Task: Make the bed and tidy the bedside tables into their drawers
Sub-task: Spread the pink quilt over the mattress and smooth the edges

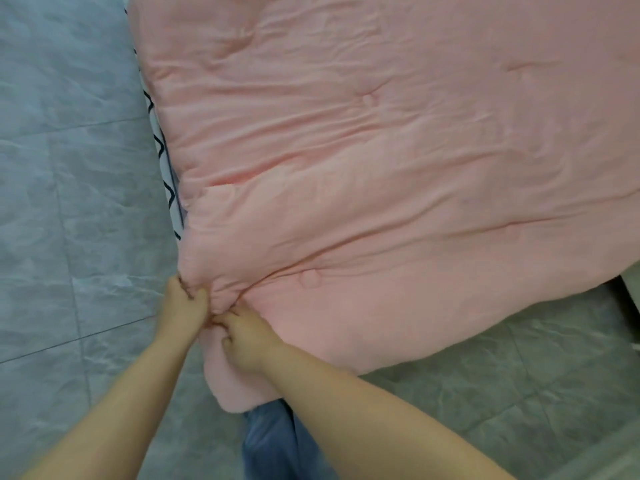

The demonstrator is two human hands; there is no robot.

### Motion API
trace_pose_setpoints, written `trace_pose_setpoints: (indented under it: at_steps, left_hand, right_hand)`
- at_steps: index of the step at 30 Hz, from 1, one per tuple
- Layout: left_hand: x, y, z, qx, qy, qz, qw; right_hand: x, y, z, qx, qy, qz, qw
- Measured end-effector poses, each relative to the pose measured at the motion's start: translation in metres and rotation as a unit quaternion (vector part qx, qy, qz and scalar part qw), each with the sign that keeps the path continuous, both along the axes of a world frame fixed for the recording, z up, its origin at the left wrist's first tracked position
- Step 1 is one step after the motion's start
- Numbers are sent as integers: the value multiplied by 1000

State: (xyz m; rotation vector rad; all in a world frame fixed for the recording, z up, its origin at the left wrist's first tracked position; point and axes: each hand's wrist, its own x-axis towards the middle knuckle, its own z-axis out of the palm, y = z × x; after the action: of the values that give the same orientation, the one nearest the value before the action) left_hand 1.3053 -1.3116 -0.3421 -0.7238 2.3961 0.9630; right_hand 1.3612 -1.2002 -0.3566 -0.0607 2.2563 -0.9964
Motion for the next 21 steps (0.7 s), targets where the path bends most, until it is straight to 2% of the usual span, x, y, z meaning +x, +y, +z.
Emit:
trace_pose_setpoints:
  at_steps: [4,8,12,16,21]
  left_hand:
    - [23,-11,12,75,-48,55,995]
    - [37,-27,37,85,-83,92,989]
    - [43,-20,108,124,-98,111,981]
    - [31,-11,180,181,-75,84,977]
    - [0,-38,237,202,-8,44,978]
  right_hand:
    - [11,15,34,-84,-10,-106,991]
    - [0,32,77,-67,-43,-139,987]
    - [-28,37,131,-35,-76,-163,983]
    - [-59,36,180,-18,-79,-163,983]
    - [-92,17,225,-15,-69,-182,981]
